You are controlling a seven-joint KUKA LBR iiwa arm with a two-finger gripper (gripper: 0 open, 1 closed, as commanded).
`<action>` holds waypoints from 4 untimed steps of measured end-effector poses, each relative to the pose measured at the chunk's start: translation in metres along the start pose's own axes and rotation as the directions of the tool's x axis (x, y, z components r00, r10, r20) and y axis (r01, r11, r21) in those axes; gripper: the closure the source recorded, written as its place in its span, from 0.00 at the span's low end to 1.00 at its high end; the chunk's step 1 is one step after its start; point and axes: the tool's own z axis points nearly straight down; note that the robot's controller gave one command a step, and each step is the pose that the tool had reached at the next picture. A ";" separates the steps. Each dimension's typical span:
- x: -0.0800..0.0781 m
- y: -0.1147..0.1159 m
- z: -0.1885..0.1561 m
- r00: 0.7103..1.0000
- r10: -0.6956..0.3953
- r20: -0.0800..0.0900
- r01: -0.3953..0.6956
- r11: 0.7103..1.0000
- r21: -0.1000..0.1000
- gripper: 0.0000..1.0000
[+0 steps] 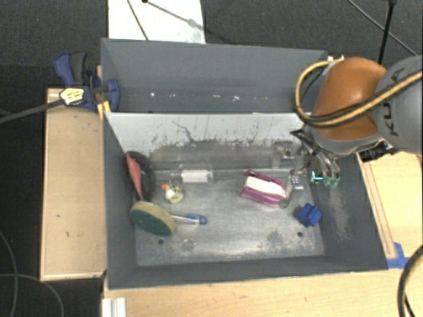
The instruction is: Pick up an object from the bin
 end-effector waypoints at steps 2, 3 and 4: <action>0.006 0.005 0.086 0.989 0.146 0.005 -0.146 0.989 -0.001 0.00; 0.006 0.004 0.087 0.990 0.143 0.004 -0.143 0.990 0.000 1.00; 0.037 0.017 -0.060 0.989 0.144 0.013 -0.144 0.990 -0.002 1.00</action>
Offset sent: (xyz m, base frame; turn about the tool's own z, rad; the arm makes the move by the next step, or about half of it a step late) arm 0.0077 -0.0052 -0.0840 0.0827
